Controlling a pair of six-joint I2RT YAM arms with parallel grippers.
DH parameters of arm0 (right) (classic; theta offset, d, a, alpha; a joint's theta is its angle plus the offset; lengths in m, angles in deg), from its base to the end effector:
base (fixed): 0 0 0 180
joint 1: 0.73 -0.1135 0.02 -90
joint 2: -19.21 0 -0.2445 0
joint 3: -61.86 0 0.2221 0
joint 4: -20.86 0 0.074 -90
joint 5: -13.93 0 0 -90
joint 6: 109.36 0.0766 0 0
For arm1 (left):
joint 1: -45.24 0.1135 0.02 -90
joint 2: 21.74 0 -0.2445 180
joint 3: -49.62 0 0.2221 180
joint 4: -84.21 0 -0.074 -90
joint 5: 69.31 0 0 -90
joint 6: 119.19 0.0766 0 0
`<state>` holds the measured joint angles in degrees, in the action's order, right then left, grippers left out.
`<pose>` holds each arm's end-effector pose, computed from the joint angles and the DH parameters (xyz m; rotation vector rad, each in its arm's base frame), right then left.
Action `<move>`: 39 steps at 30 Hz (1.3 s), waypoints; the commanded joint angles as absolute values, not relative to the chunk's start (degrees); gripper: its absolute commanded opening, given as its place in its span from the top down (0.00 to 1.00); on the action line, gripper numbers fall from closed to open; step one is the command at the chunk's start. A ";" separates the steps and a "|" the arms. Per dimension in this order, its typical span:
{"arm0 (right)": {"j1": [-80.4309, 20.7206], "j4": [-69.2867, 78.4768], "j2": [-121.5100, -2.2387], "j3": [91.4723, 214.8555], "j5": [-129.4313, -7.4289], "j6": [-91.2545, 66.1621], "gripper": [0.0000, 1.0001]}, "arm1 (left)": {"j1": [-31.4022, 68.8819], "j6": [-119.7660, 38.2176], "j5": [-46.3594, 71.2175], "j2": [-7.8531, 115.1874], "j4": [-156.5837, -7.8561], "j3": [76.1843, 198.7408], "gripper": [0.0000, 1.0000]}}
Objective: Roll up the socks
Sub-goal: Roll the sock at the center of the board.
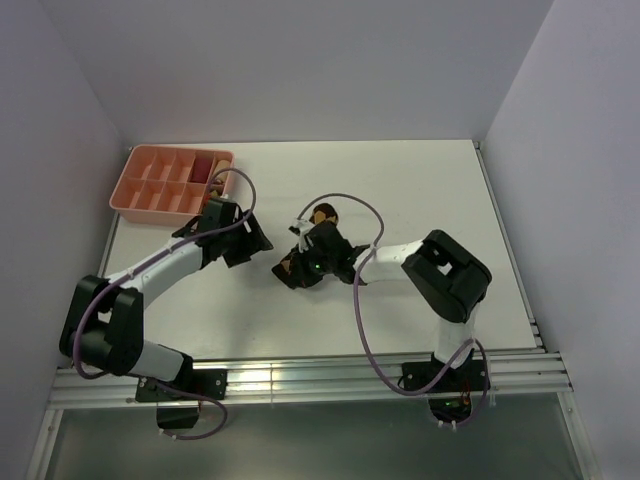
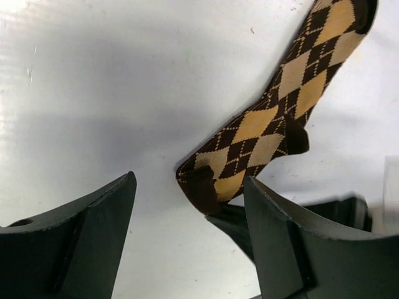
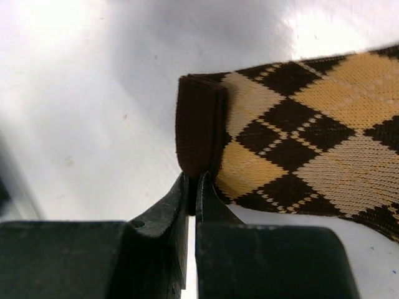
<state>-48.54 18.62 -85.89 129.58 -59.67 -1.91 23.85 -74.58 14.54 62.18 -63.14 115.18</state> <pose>0.2350 0.2915 0.1207 -0.7839 2.2691 0.8981 0.2758 -0.1168 0.1700 -0.4851 2.5165 -0.6142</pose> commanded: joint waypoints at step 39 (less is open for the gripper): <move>-37.72 13.20 -89.45 130.70 -37.73 6.23 0.69 | 16.85 -79.21 12.87 75.55 -59.12 118.19 0.99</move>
<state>-36.13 19.45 -94.09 131.22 -27.80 12.98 17.05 -82.19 11.26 73.68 -64.17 115.77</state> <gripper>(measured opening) 0.269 0.047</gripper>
